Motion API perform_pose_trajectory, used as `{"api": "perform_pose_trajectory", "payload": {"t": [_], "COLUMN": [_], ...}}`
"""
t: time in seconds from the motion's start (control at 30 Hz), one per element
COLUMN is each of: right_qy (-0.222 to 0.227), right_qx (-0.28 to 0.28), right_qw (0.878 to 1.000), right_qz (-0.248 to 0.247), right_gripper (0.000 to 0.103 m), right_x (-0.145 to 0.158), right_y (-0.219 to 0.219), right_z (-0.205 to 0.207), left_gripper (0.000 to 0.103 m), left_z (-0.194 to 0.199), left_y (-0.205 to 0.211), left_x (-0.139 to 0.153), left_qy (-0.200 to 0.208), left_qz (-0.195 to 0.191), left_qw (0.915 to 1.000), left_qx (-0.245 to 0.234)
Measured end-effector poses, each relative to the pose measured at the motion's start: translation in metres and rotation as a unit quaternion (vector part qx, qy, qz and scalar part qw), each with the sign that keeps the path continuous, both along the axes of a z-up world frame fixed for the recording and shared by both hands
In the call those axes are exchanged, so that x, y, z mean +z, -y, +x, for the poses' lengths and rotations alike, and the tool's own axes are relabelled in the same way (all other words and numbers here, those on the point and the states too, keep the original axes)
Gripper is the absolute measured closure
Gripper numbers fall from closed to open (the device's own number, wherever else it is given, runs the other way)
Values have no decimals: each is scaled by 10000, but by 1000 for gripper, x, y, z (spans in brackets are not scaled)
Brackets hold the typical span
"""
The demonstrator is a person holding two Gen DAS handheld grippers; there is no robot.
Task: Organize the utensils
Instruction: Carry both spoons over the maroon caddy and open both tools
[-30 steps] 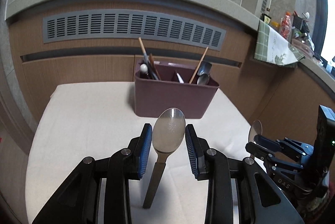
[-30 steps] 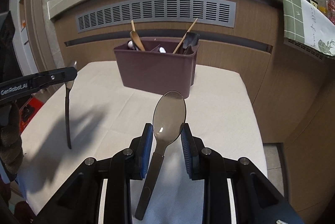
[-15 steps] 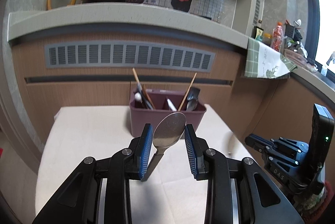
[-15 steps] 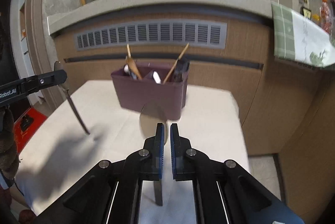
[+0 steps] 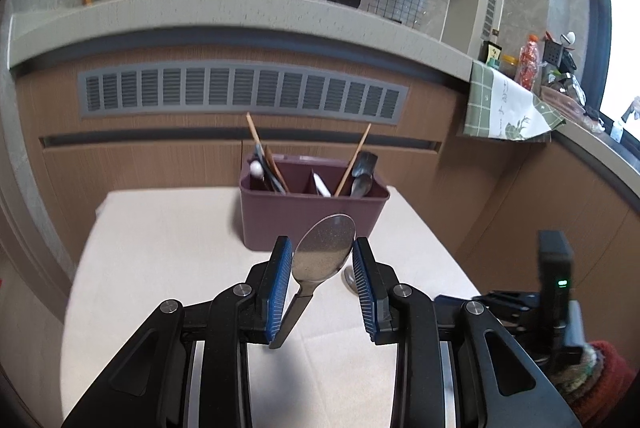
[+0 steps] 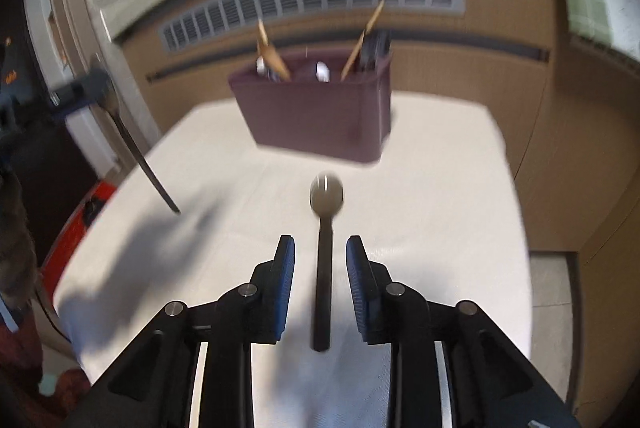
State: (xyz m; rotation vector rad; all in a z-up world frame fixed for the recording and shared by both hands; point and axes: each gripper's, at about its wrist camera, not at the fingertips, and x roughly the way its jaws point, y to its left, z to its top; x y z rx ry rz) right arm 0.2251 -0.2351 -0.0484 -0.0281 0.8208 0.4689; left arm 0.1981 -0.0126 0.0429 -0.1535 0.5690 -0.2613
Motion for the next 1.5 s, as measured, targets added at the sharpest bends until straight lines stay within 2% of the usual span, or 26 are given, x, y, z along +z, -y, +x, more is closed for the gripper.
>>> {"api": "perform_pose_trajectory", "payload": {"t": [0.2,0.3,0.37,0.43,0.57,0.8,1.0,1.17,1.3,1.37,1.5], "right_qy": [-449,-651,-561,-425,-156,0,58,398,832,1213,2141], "right_qx": [-19,112,139,201,269,319,240,112,-55,-137,-339], "right_qw": [9988,9974,9975,9961,9920,9908,9928,9952,9945,9917,9762], "right_qz": [-209,-302,-408,-742,-1223,-1313,-1176,-885,-636,-398,64], "right_gripper": [78,75,73,70,73,73,74,74,74,74,74], "right_x": [-34,-49,-48,-49,-49,-48,-42,-17,15,45,129], "right_y": [-10,-25,-37,-54,-76,-82,-78,-63,-52,-44,-39], "right_z": [37,59,69,79,86,85,83,66,50,43,46], "left_gripper": [71,71,71,71,71,71,71,71,72,72,72], "left_z": [25,38,45,52,60,64,60,45,37,38,47], "left_y": [-8,-17,-22,-29,-35,-35,-33,-31,-32,-36,-41], "left_x": [-25,-26,-25,-24,-23,-23,-22,-10,11,35,107], "left_qy": [-341,-383,-414,-430,-435,-441,-396,-195,-24,123,852], "left_qz": [-292,-444,-528,-570,-625,-628,-582,-520,-573,-807,-1053], "left_qw": [9989,9982,9977,9974,9971,9970,9975,9985,9984,9966,9905], "left_qx": [-97,-81,-61,-23,-23,-94,-67,-33,-25,-117,-253]}}
